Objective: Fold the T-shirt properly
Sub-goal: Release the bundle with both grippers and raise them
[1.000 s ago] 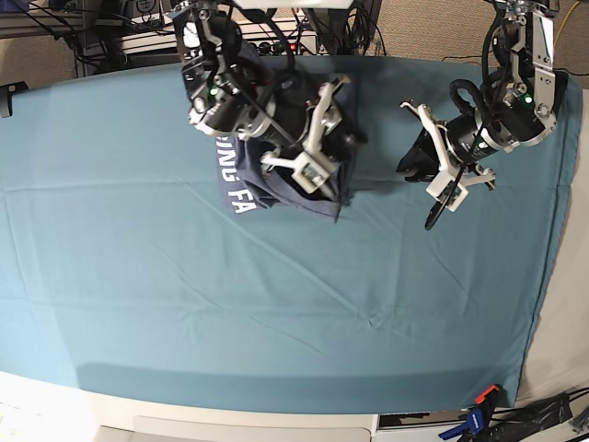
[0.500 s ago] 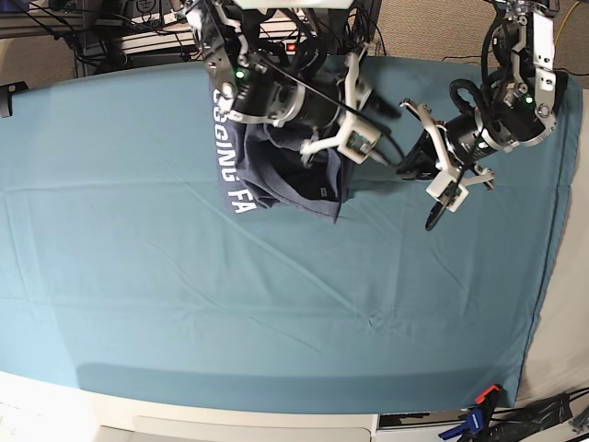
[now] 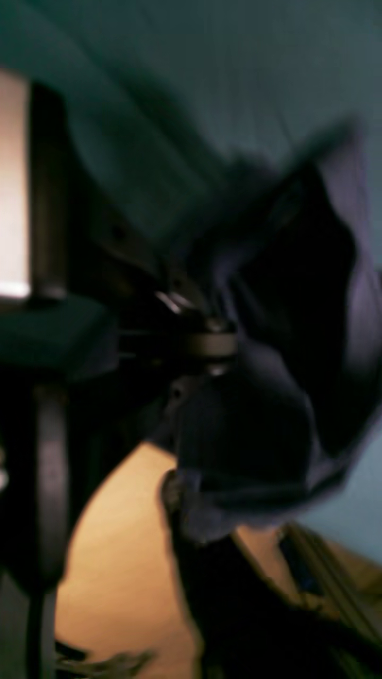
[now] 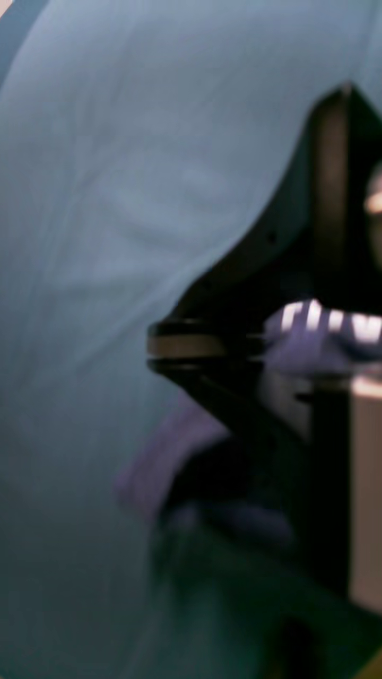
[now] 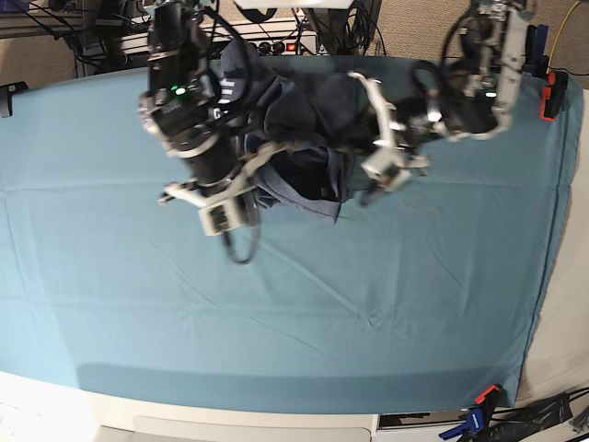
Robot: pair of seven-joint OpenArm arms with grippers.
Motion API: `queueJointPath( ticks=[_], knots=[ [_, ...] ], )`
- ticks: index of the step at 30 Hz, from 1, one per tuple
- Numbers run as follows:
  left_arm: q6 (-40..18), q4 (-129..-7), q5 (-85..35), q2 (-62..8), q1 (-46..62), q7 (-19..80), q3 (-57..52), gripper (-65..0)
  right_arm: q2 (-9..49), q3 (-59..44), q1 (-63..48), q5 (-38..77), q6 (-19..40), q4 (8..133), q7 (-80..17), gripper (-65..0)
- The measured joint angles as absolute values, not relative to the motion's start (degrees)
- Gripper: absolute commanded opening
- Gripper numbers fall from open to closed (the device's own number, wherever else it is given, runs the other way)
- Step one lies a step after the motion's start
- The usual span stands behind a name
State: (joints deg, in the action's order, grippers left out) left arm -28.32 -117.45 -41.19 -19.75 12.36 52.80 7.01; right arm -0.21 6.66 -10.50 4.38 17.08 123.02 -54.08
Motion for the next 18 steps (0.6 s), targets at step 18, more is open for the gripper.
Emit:
queueJointPath(
  ticks=[18],
  knots=[
    [-25.71, -117.47, -32.53, -14.44, 6.94, 49.04, 18.96, -65.0, -0.03, -4.40, -16.71, 8.45, 16.64, 123.02, -58.43, -65.0]
  ],
)
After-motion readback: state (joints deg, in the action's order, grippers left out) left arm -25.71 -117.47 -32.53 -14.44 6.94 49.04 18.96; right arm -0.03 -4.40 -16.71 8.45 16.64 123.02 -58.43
